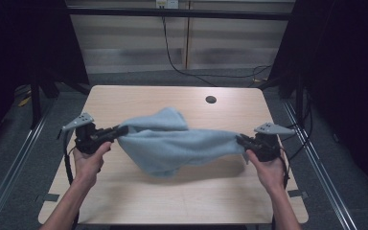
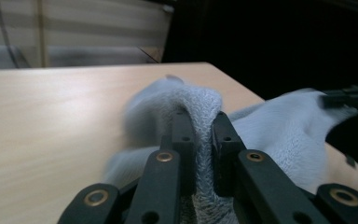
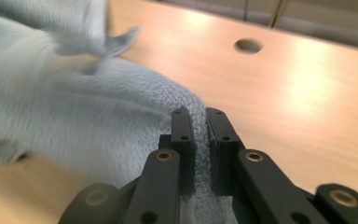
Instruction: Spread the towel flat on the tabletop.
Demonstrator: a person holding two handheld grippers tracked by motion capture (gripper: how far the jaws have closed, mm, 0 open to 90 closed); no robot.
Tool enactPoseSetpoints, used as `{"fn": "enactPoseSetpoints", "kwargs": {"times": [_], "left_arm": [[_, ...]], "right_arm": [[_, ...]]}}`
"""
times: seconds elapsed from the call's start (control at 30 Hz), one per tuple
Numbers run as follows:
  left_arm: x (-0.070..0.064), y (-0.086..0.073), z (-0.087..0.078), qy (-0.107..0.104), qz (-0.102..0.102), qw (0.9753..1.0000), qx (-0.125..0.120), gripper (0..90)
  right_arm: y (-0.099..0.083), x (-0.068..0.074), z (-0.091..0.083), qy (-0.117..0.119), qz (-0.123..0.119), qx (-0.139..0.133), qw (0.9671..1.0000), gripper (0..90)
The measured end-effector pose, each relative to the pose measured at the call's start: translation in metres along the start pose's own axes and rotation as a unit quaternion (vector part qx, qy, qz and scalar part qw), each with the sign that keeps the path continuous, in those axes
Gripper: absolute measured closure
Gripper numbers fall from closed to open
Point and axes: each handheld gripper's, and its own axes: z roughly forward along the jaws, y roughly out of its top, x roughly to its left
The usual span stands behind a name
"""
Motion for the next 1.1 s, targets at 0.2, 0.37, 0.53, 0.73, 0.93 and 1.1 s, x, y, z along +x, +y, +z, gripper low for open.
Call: {"fn": "enactPoseSetpoints", "kwargs": {"times": [0.2, 0.37, 0.53, 0.73, 0.93, 1.1], "left_arm": [[0.001, 0.021, 0.0, 0.017, 0.026, 0.9995, -0.011, 83.4], [-0.005, 0.023, -0.011, 0.02, 0.04, 0.9985, -0.032, 83.2], [-0.003, -0.018, -0.032, 0.006, 0.035, 0.9992, 0.016, 82.5], [-0.007, -0.072, -0.039, -0.032, 0.016, 0.9962, 0.079, 80.2], [-0.022, -0.064, -0.033, -0.048, 0.036, 0.9957, 0.071, 59.0], [-0.025, -0.056, -0.001, -0.063, 0.051, 0.9934, 0.081, 55.8]], "right_arm": [[0.03, -0.016, -0.01, -0.01, 0.002, -0.025, 0.9996, 83.4], [0.043, -0.013, -0.011, -0.007, -0.004, -0.06, 0.9982, 83.2], [0.009, 0.008, -0.016, 0.033, -0.025, -0.032, 0.9986, 82.6], [-0.059, 0.029, -0.012, 0.067, -0.018, 0.027, 0.9972, 81.4], [-0.098, 0.052, -0.005, 0.104, -0.023, 0.087, 0.9905, 74.5], [-0.09, 0.05, -0.008, 0.124, -0.015, 0.066, 0.99, 59.0]]}}
